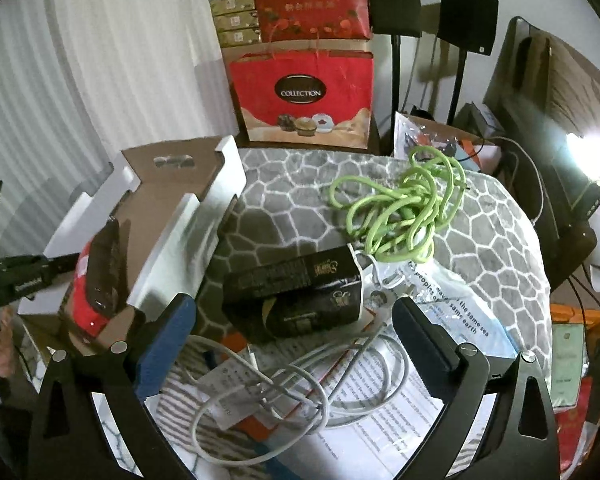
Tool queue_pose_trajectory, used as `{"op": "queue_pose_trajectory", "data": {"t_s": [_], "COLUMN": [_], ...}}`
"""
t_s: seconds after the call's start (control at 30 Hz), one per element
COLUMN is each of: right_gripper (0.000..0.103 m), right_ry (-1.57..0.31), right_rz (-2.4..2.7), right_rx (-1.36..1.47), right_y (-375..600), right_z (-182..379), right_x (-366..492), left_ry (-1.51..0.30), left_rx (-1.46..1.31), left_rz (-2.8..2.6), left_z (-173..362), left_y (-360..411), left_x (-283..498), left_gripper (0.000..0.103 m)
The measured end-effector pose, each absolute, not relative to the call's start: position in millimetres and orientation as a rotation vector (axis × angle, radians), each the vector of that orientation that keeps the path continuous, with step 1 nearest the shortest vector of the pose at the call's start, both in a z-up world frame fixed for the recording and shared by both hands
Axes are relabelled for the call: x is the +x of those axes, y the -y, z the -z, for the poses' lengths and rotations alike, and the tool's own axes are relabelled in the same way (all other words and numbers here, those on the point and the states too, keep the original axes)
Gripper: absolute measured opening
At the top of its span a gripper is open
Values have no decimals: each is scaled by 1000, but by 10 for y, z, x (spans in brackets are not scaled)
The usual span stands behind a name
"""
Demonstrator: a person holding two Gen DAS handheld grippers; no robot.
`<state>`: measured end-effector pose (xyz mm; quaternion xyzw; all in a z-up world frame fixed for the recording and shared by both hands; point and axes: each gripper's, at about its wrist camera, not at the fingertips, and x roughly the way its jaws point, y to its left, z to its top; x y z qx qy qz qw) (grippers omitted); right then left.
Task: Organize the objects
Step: 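Grasp the black boxed item on the cloth with the right gripper, then carry the black box into the cardboard box and release it beside the pouch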
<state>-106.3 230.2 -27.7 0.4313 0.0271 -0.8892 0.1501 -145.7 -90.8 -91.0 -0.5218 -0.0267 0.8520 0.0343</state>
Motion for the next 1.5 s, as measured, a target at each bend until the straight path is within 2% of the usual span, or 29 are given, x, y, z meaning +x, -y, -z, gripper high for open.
{"op": "queue_pose_trajectory", "data": {"t_s": [0.3,0.37,0.43,0.7,1.17,1.5], "right_gripper": [99,93,77,76,76,76], "right_ry": [-93,-118,-134,-140,-101,-96], "right_rz": [2560,2567,2560,2576,2615,2560], "right_rx": [1267,1267,1276,1263,1171,1150], "right_y": [-2297,-2268,-2240,-2196,-2027,-1655], "right_z": [406,424,447,446,-41,-190], "right_x": [-1136,-1147,-1163,-1174,-1166,-1259], "left_ry": [80,81,81,83,84,84], "left_rx": [-1605,-1605,-1605,-1605,-1605,-1605], "left_rz": [-2621,-2620,-2620,-2620,-2620,-2620], "left_z": [910,909,909,912,912,912], "left_y": [906,907,906,910,910,908], "left_x": [-1457,-1457,-1456,-1455,-1455,-1456], "left_gripper": [10,10,10,10,10,10]}}
